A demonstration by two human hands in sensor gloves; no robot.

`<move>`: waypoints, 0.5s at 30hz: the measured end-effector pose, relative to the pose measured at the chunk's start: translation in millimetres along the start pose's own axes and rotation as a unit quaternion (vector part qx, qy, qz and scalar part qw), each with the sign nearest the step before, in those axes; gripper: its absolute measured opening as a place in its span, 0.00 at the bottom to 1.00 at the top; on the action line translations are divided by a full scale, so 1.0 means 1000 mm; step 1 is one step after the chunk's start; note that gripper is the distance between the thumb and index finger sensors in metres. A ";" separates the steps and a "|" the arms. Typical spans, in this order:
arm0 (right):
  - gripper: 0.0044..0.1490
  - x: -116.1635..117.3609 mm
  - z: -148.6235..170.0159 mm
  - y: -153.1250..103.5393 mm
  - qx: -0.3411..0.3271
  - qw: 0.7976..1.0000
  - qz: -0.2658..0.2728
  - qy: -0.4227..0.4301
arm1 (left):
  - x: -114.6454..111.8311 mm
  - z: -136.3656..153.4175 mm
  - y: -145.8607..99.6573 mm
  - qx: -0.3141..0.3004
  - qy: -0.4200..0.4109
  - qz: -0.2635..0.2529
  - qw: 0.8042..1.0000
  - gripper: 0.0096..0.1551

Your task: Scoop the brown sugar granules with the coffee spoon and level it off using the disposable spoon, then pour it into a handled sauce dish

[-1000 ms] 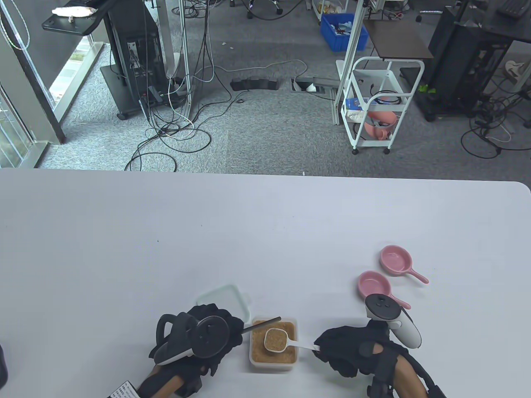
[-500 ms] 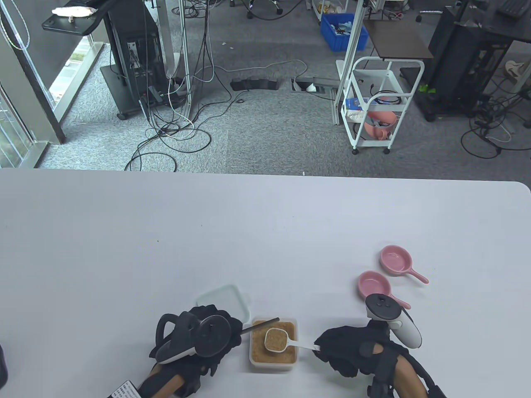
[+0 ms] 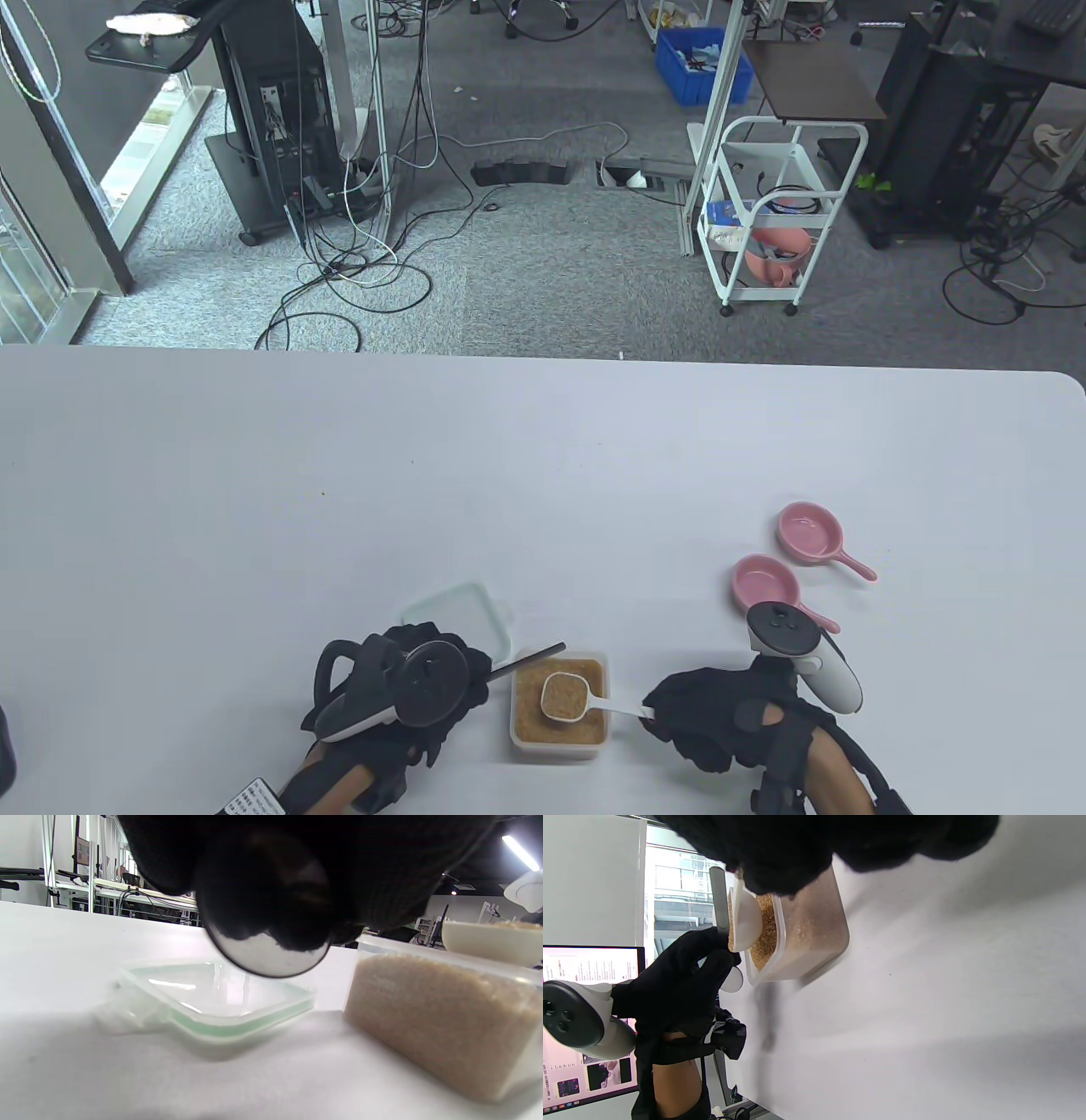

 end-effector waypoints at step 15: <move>0.27 0.000 0.000 0.000 0.001 1.000 0.003 -0.003 | 0.039 0.073 -0.011 0.151 -0.010 -0.084 0.985 0.22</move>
Point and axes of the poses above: the tracker on the back of each hand, its own z axis roughly to the little-finger side, its own y axis roughly from the wrist to the fingertips, x = y × z, the point moved 1 cm from there along y, roughly from the wrist to the fingertips, and after that the axes turned 7 degrees about -z, right-handed, at the moved point
